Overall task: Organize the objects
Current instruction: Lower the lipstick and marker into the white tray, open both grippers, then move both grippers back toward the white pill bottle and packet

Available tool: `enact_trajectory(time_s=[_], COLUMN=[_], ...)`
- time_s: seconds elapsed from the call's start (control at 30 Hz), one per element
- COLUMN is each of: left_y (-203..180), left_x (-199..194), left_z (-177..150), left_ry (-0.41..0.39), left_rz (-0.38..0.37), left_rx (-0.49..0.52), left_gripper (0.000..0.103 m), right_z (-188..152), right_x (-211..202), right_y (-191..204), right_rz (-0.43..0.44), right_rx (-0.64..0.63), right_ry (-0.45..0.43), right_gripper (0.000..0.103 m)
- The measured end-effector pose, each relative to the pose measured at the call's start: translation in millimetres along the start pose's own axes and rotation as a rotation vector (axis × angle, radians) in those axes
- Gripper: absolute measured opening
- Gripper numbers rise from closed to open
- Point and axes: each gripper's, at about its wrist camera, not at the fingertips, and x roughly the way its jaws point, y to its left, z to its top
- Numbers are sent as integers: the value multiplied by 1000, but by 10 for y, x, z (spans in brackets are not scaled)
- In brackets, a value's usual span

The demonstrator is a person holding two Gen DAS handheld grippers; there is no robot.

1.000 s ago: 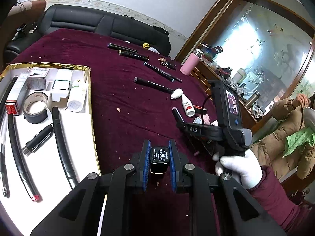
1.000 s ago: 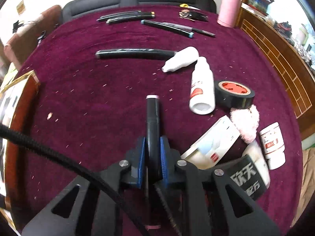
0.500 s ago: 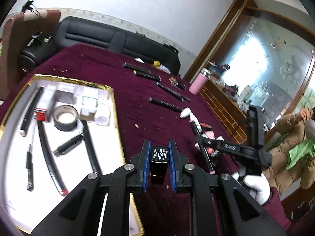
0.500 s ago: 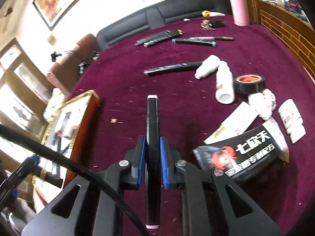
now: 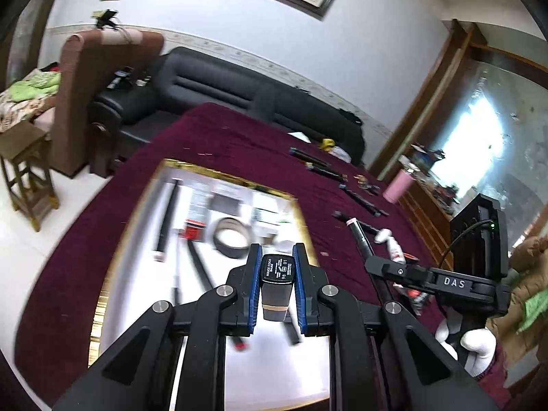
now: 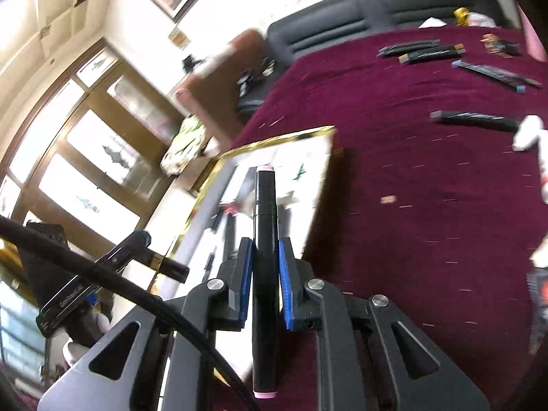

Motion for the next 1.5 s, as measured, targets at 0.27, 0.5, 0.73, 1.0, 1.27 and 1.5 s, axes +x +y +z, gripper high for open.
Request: enact_trajectory(time_s=[0.27, 0.5, 0.73, 1.0, 1.27, 1.5], left_y=[634, 895, 885, 672, 68, -685], left_x=[208, 681, 876, 662, 278, 611], left_z=[104, 152, 180, 253, 290, -21], left_ry=[78, 225, 266, 220, 113, 269], left_rz=[114, 154, 180, 221, 72, -206], left_rx=[-40, -49, -42, 26, 71, 55], left_gripper=[14, 14, 17, 44, 53, 53], right_z=[5, 87, 91, 187, 82, -210], right_x=[852, 1357, 1558, 1096, 217, -880], right_y=[224, 294, 434, 402, 87, -717], right_rz=[55, -36, -113, -117, -93, -188], right_rx=[21, 4, -72, -87, -24, 120], right_ry=[178, 284, 294, 173, -26, -206], right_gripper=[13, 13, 17, 21, 31, 30])
